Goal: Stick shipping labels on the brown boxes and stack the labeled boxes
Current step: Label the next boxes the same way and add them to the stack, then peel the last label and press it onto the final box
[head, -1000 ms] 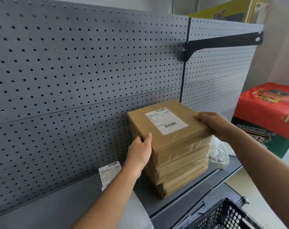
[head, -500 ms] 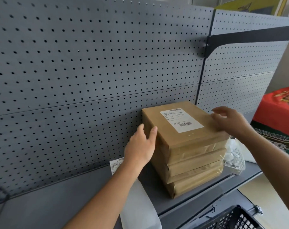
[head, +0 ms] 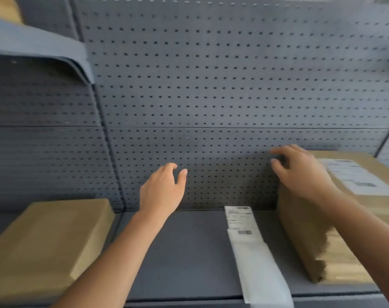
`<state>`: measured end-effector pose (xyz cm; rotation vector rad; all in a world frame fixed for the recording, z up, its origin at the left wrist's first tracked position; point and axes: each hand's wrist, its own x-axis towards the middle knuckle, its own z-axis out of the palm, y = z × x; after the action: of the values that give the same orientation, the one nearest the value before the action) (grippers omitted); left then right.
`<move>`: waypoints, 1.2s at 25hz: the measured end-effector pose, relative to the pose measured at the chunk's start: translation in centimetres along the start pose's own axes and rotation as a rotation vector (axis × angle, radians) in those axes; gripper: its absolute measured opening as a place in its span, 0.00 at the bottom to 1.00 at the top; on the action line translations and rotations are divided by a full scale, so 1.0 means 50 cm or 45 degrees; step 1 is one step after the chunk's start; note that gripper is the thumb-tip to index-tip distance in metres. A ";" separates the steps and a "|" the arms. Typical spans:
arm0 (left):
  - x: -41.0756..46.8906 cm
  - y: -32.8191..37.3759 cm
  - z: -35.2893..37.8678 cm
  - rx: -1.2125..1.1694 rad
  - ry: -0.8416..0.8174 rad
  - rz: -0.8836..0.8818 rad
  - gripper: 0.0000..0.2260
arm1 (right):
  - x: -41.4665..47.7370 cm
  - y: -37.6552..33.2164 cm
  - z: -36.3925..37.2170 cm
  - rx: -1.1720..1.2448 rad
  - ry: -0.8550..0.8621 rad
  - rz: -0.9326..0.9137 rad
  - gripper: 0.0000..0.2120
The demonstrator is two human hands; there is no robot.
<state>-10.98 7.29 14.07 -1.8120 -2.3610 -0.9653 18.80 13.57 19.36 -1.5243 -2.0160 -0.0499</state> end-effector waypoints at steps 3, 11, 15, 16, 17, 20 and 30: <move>-0.016 -0.143 -0.056 0.082 0.059 -0.148 0.22 | 0.007 -0.129 0.096 0.064 -0.101 -0.122 0.16; -0.104 -0.491 -0.206 0.309 0.137 -0.495 0.21 | -0.045 -0.449 0.317 0.287 -0.382 -0.321 0.16; -0.148 -0.651 -0.246 0.296 0.142 -0.641 0.21 | -0.090 -0.571 0.418 0.479 -0.599 -0.260 0.19; -0.156 -0.686 -0.251 0.291 0.125 -0.665 0.21 | -0.101 -0.594 0.441 0.533 -0.651 -0.230 0.20; -0.164 -0.721 -0.253 0.274 0.096 -0.704 0.21 | -0.112 -0.616 0.465 0.592 -0.710 -0.190 0.20; -0.179 -0.801 -0.240 0.055 0.028 -0.862 0.23 | -0.149 -0.660 0.520 0.789 -0.907 0.006 0.26; -0.184 -0.838 -0.210 -0.994 -0.171 -1.219 0.27 | -0.248 -0.716 0.593 1.256 -1.133 0.716 0.24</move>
<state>-48.37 -11.50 -0.02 -0.6625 -3.2656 -2.1174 -23.91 1.89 0.59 -1.4080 -1.5652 1.8097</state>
